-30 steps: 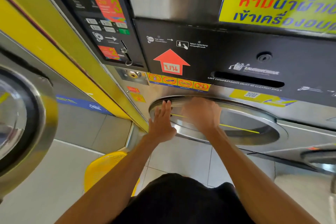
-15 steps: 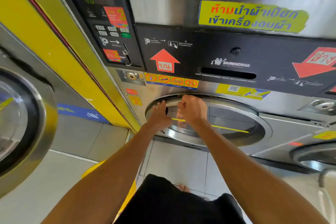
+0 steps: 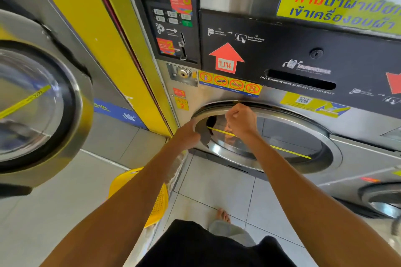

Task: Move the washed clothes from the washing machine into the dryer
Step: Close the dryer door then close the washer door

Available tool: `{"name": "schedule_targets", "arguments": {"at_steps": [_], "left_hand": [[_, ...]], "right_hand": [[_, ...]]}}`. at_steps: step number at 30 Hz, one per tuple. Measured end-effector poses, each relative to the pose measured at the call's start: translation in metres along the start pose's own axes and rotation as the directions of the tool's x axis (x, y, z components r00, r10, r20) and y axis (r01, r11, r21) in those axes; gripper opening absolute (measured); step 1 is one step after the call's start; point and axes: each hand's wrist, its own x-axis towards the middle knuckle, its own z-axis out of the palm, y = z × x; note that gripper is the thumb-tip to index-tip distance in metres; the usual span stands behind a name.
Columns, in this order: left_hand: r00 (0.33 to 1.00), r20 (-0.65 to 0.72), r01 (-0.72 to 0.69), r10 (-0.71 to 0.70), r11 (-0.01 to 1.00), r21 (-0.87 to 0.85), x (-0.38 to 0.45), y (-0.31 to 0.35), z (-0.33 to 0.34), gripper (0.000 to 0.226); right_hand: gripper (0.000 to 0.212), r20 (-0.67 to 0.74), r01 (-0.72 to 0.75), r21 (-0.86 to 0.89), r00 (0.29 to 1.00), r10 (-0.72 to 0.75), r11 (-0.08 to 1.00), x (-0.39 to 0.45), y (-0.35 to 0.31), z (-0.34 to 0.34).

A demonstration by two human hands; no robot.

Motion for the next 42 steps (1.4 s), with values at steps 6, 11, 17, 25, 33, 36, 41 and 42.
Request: {"name": "schedule_targets", "arguments": {"at_steps": [6,11,17,25,33,36,41,42], "left_hand": [[0.996,-0.073,0.049,-0.055,0.995,-0.084,-0.039,-0.066,-0.036,0.067],[0.967,-0.19,0.148,-0.173,0.98,-0.135,-0.103,-0.157,-0.096,0.064],[0.883,-0.354,0.203,-0.308,0.931,-0.305,-0.197,-0.265,-0.152,0.07],[0.782,-0.463,0.211,-0.417,0.876,-0.433,-0.289,-0.361,-0.196,0.058],[0.711,-0.574,0.136,-0.406,0.88,-0.454,-0.334,-0.406,-0.245,0.059],[0.719,-0.575,0.084,-0.391,0.87,-0.486,-0.336,-0.418,-0.258,0.06],[0.75,-0.553,0.002,-0.362,0.838,-0.545,-0.317,-0.43,-0.283,0.059],[0.763,-0.547,0.003,-0.345,0.847,-0.531,-0.311,-0.434,-0.29,0.058]], "right_hand": [[0.021,0.187,0.1,-0.034,0.978,-0.093,0.994,-0.061,-0.06,0.048],[0.012,0.338,0.353,0.082,0.87,-0.359,0.932,-0.121,-0.126,0.126],[0.01,0.43,0.429,0.175,0.776,-0.461,0.886,-0.207,-0.204,0.202],[0.012,0.498,0.515,0.25,0.658,-0.565,0.82,-0.292,-0.301,0.275],[0.024,0.496,0.565,0.298,0.597,-0.631,0.769,-0.331,-0.393,0.311],[0.041,0.392,0.599,0.374,0.59,-0.706,0.708,-0.333,-0.432,0.308],[0.039,0.292,0.581,0.378,0.664,-0.688,0.721,-0.324,-0.477,0.324],[0.034,0.278,0.587,0.374,0.668,-0.69,0.718,-0.322,-0.481,0.333]]}}
